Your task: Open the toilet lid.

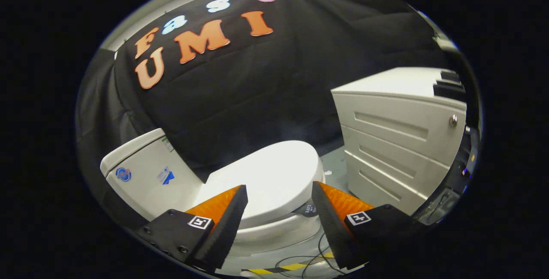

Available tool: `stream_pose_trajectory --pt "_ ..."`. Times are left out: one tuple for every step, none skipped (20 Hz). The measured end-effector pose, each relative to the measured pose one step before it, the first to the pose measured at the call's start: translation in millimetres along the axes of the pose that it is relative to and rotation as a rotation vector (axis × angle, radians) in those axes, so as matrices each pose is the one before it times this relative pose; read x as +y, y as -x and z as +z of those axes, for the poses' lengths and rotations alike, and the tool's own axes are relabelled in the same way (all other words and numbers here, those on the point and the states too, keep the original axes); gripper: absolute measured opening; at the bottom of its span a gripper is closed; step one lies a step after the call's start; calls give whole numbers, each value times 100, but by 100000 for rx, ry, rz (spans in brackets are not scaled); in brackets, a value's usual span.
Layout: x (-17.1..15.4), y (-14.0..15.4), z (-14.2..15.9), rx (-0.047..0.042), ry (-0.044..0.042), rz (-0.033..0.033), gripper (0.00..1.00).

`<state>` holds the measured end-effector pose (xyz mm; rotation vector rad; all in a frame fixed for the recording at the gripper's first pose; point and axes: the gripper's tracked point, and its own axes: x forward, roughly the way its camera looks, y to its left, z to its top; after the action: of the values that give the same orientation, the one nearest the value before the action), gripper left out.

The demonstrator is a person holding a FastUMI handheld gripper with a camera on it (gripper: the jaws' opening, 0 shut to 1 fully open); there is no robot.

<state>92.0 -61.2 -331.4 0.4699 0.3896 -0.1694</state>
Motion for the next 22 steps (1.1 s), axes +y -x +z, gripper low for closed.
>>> stream_pose_trajectory --pt "-873 -768 -845 677 -4351 -880 98" --pt "-987 -632 -1044 360 -4684 -605 98" --pt "-971 -710 -809 -104 -4261 -1381 98" --pt "-839 -692 -570 609 -4668 -614 98" --pt "-559 -507 -742 162 -4512 244 97" --pt "-594 -426 -658 444 -4899 131 97" --pt "-275 -246 -734 640 -6391 1634 97" --pt "-238 -371 -240 262 -6805 875 97" --pt "-176 -230 -21 -1081 -7091 2611 96" --pt "-459 -70 44 -1754 -7067 1620 96" --pt "-540 -56 34 -1152 -6492 185 96" --pt "-718 -340 -28 -1108 -5968 633 96" --pt "-735 -363 -249 -522 -5312 354 96" --pt "-464 -311 -159 -141 -5137 1489 96" --pt "-177 -453 -224 230 -4817 1386 94" --pt "48 -417 -416 896 -4258 1976 92" --pt "152 -350 -277 288 -3355 2183 89" --pt "142 -295 -32 -266 -2064 2182 89" --pt "76 -348 -56 -136 -1146 1710 89" --pt "-30 189 93 -859 -656 654 85" --pt "-240 -252 295 -964 -582 200 81" --pt "-136 -394 97 -378 -871 1058 77"
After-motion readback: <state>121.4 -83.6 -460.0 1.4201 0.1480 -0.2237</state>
